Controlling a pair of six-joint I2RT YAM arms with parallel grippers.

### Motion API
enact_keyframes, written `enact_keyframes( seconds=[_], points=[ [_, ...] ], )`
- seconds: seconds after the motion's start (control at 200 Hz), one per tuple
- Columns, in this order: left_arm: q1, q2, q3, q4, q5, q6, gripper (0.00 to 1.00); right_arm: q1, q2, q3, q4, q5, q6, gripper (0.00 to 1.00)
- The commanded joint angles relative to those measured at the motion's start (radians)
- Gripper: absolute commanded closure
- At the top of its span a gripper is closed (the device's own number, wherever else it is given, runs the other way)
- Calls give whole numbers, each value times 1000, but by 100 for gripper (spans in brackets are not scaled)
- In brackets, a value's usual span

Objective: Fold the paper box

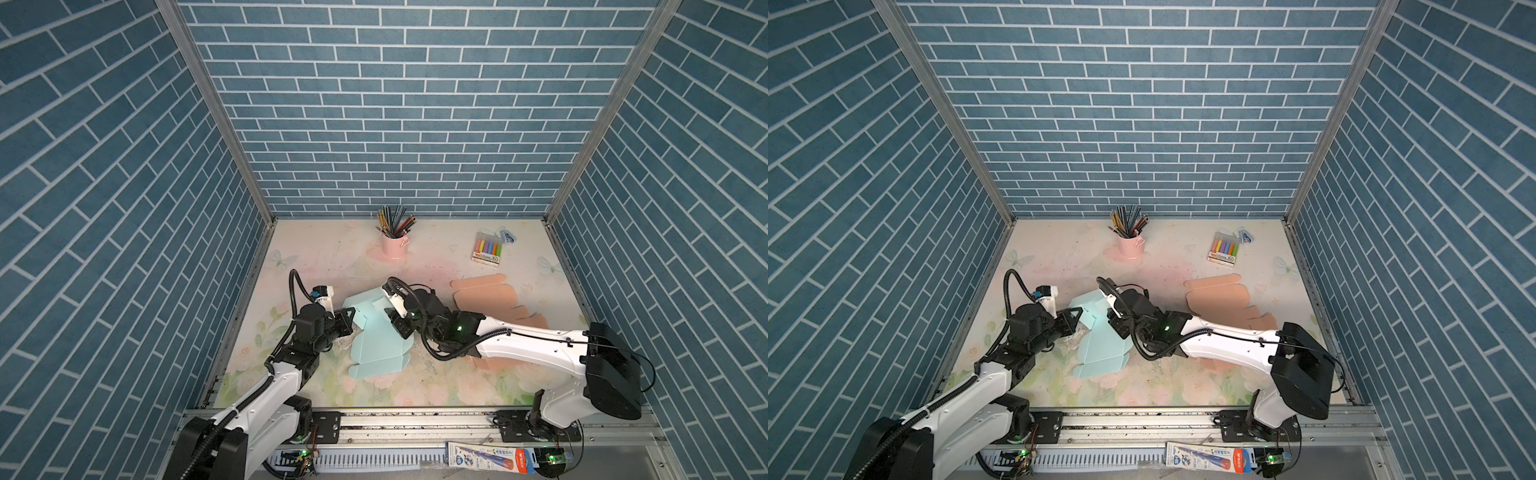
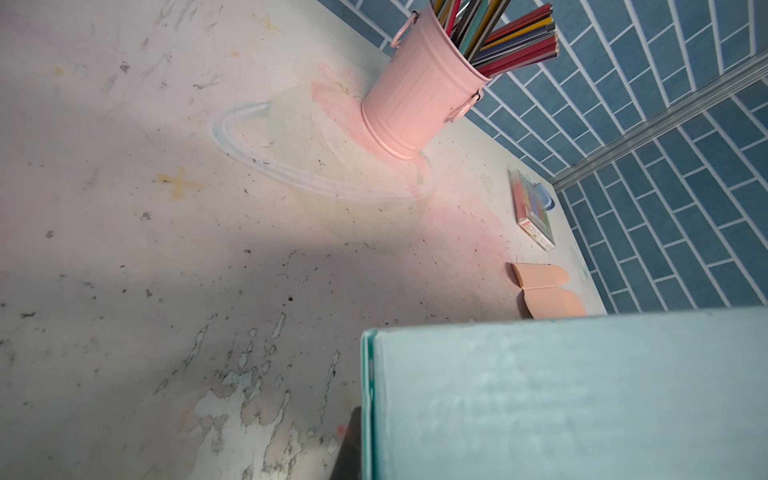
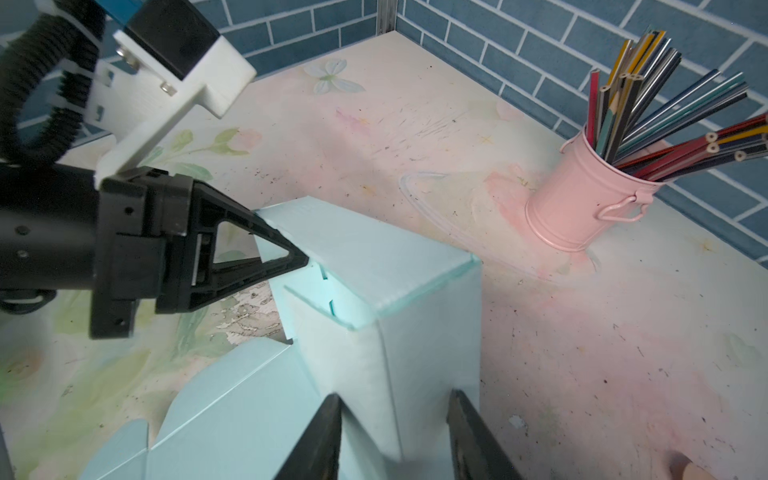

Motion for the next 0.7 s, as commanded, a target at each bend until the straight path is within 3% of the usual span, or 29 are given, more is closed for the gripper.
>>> enact_keyframes(
  seconds=[0.0,0.405,0.695],
  points=[
    [-23,-18,-2,44,24,-9,100,25,59,59,-70,84,12,58],
    [-35,-21,-16,56,-4,-17,100,70,197,218,-228,322,59,70],
    [-44,-10,-5,84,-4,-31,100,77,283,314,-346,471,83,71]
  ],
)
